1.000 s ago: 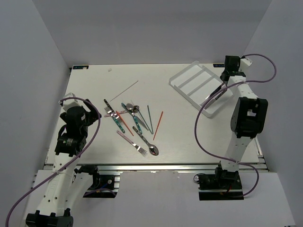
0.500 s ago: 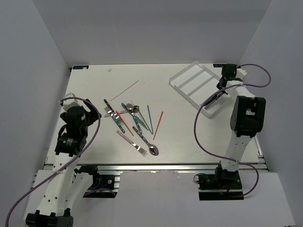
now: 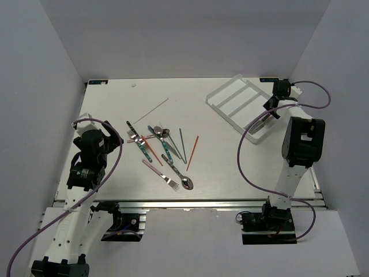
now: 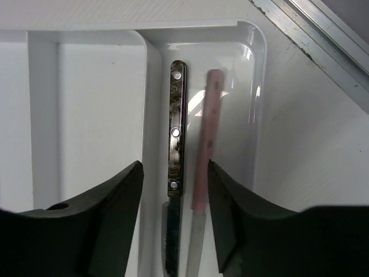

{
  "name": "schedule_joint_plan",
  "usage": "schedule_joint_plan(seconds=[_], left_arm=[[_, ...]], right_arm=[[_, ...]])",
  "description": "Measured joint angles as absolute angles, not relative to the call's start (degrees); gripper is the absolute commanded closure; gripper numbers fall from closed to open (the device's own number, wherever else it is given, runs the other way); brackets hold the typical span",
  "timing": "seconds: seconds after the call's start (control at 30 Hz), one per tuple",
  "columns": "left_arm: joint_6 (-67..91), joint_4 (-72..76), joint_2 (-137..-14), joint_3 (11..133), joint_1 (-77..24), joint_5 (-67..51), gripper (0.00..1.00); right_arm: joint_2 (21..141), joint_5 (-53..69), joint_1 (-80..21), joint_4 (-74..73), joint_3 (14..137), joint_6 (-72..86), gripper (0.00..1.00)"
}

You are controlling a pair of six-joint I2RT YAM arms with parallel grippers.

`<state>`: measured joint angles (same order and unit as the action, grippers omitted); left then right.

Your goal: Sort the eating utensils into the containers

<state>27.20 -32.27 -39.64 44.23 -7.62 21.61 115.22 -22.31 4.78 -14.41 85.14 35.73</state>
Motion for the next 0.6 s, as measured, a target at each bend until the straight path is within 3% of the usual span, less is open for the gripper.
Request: schedule_joint_plan(seconds=[0.07, 0.3, 0.33, 0.37, 0.4, 0.6], left_arm=[[27.20, -32.27, -39.64, 44.23, -7.62, 21.61, 0.02], [27.20, -32.25, -39.64, 44.23, -7.62, 21.61, 0.02], [27.20, -32.23, -39.66, 44.23, -7.62, 21.61, 0.02], [27.20, -32.16, -39.70, 44.23, -7.62, 21.61, 0.02], [27.20, -32.12, -39.79, 44.23, -7.62, 21.61, 0.02], [27.20, -32.12, -40.12, 44.23, -7.62, 21.63, 0.02]], right_arm=[[115.24, -21.91, 4.75, -14.44, 85.19, 35.48, 0.38], [114.21, -21.17, 3.44, -14.92, 85.27, 33.82, 0.37], [113.69, -21.52, 2.42, -14.94, 85.27, 32.88, 0.29], [112.95, -22.15, 0.86, -14.98, 85.30, 31.99, 0.13], [112.31, -22.46, -1.15, -15.07, 85.36, 31.00, 0.11], [111.81, -24.25, -18.76, -16.91, 88.58, 25.17, 0.11]])
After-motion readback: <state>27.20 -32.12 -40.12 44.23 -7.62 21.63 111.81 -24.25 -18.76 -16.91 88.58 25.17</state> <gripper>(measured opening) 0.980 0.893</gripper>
